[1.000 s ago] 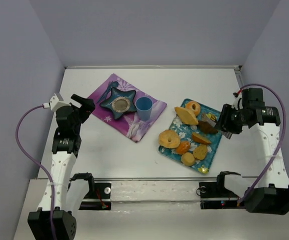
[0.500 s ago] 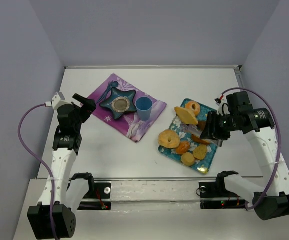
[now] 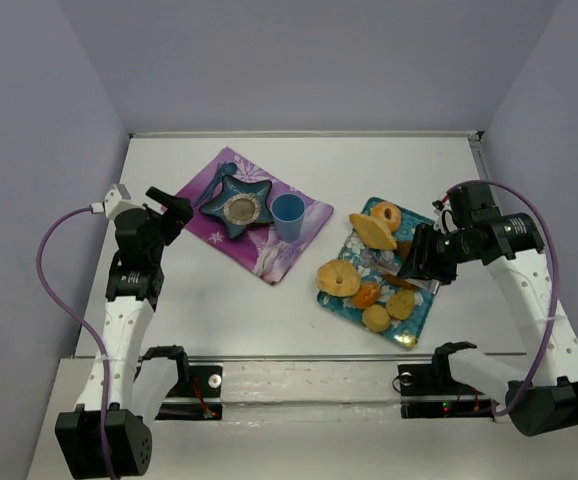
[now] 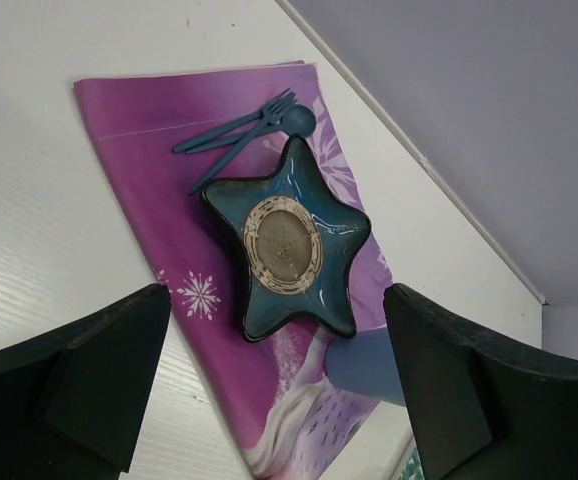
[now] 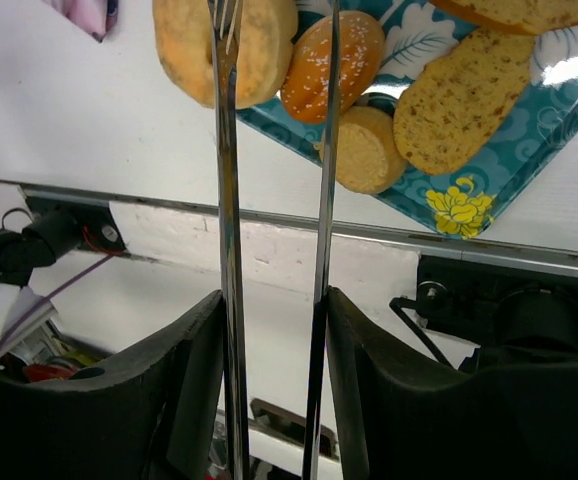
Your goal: Place the bread
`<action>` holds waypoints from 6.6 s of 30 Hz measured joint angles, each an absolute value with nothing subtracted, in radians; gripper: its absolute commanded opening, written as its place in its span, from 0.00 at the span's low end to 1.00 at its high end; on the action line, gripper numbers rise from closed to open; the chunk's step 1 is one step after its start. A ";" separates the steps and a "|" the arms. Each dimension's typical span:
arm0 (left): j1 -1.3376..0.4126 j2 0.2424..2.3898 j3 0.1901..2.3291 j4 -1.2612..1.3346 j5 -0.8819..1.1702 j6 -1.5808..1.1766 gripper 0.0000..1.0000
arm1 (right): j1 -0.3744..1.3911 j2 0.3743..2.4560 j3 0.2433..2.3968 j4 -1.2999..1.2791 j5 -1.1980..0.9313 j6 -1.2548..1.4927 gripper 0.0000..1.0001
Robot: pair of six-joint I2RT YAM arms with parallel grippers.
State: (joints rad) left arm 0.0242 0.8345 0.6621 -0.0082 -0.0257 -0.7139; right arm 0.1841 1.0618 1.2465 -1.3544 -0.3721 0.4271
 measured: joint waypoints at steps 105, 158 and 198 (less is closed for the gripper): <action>0.026 0.860 0.660 -0.009 -0.055 -0.715 0.99 | 0.498 1.495 1.688 -0.714 -0.434 0.334 0.07; 0.026 0.858 0.660 -0.046 -0.087 -0.722 0.99 | 0.122 1.742 1.899 -0.642 -0.180 0.125 0.43; 0.027 0.894 0.675 -0.052 -0.099 -0.716 0.99 | -0.301 2.067 1.823 -0.547 -0.200 -0.259 1.00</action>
